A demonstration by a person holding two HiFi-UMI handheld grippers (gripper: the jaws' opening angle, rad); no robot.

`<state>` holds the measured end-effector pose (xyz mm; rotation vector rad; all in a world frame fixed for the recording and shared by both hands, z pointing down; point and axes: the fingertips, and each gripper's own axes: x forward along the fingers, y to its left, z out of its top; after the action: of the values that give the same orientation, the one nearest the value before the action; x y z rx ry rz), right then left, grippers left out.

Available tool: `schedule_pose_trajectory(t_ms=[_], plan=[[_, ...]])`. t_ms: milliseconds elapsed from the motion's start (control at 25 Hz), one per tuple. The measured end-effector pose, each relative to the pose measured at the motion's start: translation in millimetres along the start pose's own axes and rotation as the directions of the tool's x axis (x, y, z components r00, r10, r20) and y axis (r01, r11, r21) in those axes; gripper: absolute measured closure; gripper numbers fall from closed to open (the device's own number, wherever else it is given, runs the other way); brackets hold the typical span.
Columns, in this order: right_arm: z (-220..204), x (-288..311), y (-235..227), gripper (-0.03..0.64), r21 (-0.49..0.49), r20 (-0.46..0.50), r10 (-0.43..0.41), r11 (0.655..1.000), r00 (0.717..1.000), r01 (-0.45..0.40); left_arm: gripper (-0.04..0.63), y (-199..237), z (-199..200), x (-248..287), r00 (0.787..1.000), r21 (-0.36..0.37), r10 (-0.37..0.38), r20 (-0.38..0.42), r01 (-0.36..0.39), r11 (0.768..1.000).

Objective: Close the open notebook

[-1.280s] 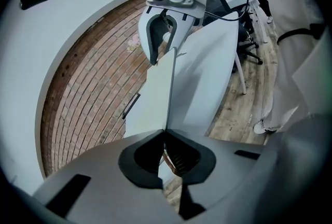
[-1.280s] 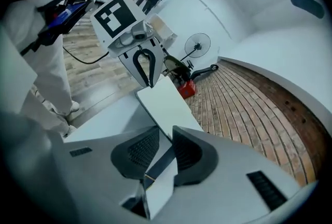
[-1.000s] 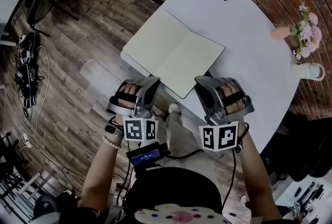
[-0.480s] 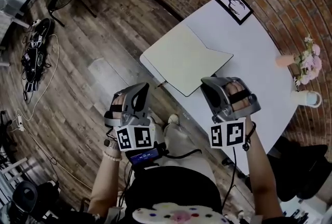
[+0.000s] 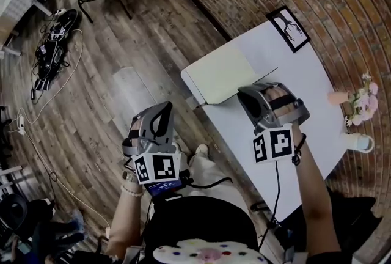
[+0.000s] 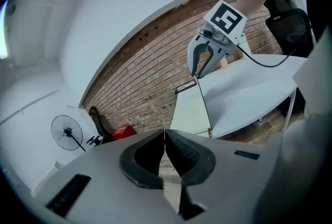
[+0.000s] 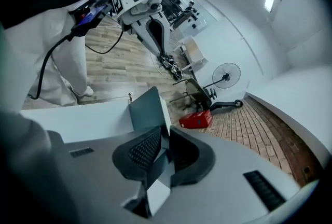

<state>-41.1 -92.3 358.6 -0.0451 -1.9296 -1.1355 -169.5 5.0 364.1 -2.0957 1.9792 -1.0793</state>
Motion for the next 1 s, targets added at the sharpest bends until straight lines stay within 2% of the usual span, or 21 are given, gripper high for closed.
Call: schedule_pose_trajectory(t_ms=[240, 360, 480, 800, 1000], plan=[[8, 23, -18, 0.548, -0.058, 0.055, 0.047, 0.997, 0.997, -0.044, 0.572, 15, -3, -13, 0.999, -0.101, 0.050, -0.014, -0.052, 0.994], [11, 37, -27, 0.546, -0.065, 0.089, 0.085, 0.995, 0.992, -0.079, 0.572, 21, -3, -20, 0.997, -0.191, 0.069, -0.017, -0.071, 0.979], [12, 51, -33, 0.546, -0.099, 0.109, 0.130, 0.988, 0.986, -0.119, 0.572, 26, -1, -27, 0.996, -0.245, 0.091, -0.020, -0.094, 0.965], [13, 95, -39, 0.546, -0.139, 0.146, 0.267, 0.959, 0.953, -0.248, 0.572, 28, -3, -39, 0.989, -0.285, 0.136, -0.054, -0.146, 0.947], [15, 126, -38, 0.546, -0.170, 0.149, 0.324, 0.939, 0.934, -0.299, 0.572, 28, -1, -45, 0.985, -0.308, 0.160, -0.068, -0.173, 0.935]])
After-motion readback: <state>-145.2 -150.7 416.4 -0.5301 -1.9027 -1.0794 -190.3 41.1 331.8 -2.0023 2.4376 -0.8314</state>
